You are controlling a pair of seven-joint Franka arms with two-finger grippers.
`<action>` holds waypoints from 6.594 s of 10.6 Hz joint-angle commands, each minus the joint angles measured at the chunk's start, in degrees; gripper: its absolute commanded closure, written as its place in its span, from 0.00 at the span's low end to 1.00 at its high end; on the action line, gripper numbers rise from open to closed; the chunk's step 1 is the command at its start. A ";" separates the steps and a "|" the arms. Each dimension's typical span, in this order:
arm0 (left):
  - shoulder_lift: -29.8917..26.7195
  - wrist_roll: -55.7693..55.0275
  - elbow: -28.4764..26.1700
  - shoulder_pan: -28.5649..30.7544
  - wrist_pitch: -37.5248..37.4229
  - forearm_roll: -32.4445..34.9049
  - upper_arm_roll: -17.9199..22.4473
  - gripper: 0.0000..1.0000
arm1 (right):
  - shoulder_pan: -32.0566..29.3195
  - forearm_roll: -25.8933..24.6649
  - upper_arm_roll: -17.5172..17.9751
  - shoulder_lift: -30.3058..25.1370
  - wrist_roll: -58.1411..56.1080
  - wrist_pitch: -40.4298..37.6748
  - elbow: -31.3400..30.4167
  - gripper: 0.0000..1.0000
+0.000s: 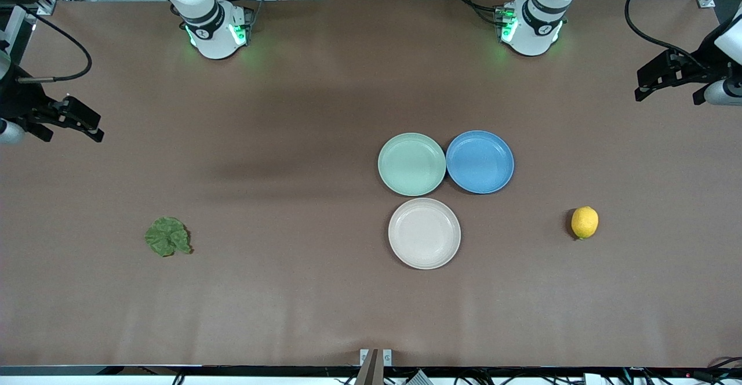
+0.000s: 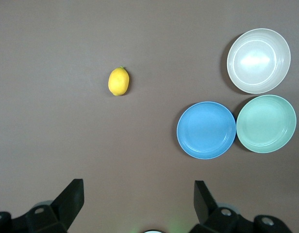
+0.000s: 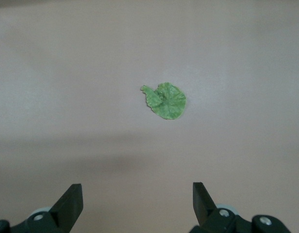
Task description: Place lemon and lettuce in plates
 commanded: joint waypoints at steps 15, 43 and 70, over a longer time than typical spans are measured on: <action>10.75 9.30 -13.29 5.57 17.60 4.61 0.23 0.00 | 0.71 0.00 0.25 -0.55 0.35 -0.10 1.32 0.00; 40.47 14.85 -10.67 6.72 39.67 13.40 0.23 0.00 | 0.62 -0.01 0.16 -0.47 0.35 -3.88 2.91 0.00; 41.78 -35.86 -2.58 -13.05 63.03 -10.24 -9.18 1.00 | -4.74 3.15 0.25 39.34 -2.11 49.46 -10.19 0.11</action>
